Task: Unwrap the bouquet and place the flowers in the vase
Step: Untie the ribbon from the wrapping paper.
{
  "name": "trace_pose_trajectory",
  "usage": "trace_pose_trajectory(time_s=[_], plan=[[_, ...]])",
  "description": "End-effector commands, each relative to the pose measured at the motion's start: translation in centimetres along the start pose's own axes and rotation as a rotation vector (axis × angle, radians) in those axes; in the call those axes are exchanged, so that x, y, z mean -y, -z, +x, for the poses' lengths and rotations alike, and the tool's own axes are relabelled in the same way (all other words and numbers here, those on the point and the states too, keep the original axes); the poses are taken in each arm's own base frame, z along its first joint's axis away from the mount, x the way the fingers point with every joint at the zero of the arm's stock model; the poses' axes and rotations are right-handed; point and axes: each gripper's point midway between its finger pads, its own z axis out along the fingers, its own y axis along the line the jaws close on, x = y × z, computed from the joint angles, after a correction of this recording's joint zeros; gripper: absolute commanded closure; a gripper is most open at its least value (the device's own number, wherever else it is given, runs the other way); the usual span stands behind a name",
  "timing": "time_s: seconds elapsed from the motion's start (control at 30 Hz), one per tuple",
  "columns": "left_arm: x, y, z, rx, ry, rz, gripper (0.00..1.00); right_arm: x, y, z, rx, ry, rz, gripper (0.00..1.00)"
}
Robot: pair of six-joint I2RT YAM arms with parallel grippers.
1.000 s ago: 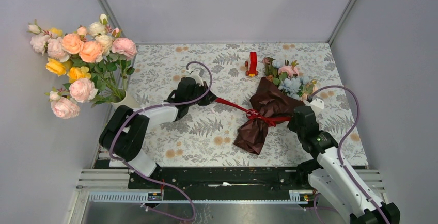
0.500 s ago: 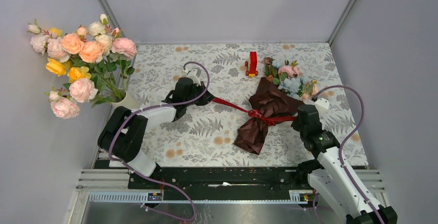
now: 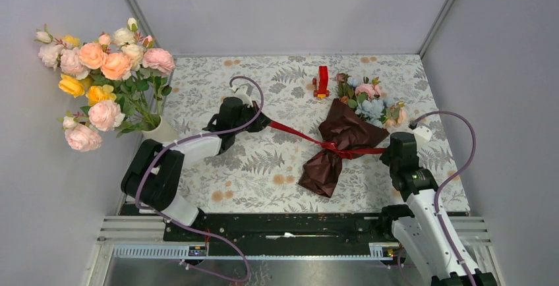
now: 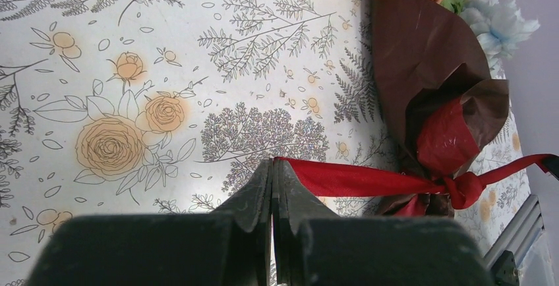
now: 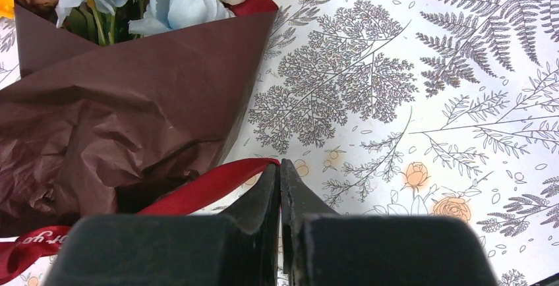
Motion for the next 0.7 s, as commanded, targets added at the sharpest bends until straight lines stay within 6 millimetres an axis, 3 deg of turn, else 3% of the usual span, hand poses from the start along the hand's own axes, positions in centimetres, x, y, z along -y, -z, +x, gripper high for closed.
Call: trace_pose_trajectory(time_s=[0.0, 0.47, 0.67], plan=[[0.6, 0.8, -2.5, 0.081, -0.029, 0.017, 1.00, -0.1, 0.6, -2.3, 0.049, -0.019, -0.011, 1.00], [-0.8, 1.7, -4.2, 0.118, 0.004, -0.040, 1.00, 1.0, 1.0, -3.4, 0.054, -0.051, 0.009, 1.00], [-0.7, 2.3, -5.5, 0.145, -0.019, -0.064, 1.00, 2.5, 1.3, -4.0, 0.065, -0.067, 0.068, 1.00]])
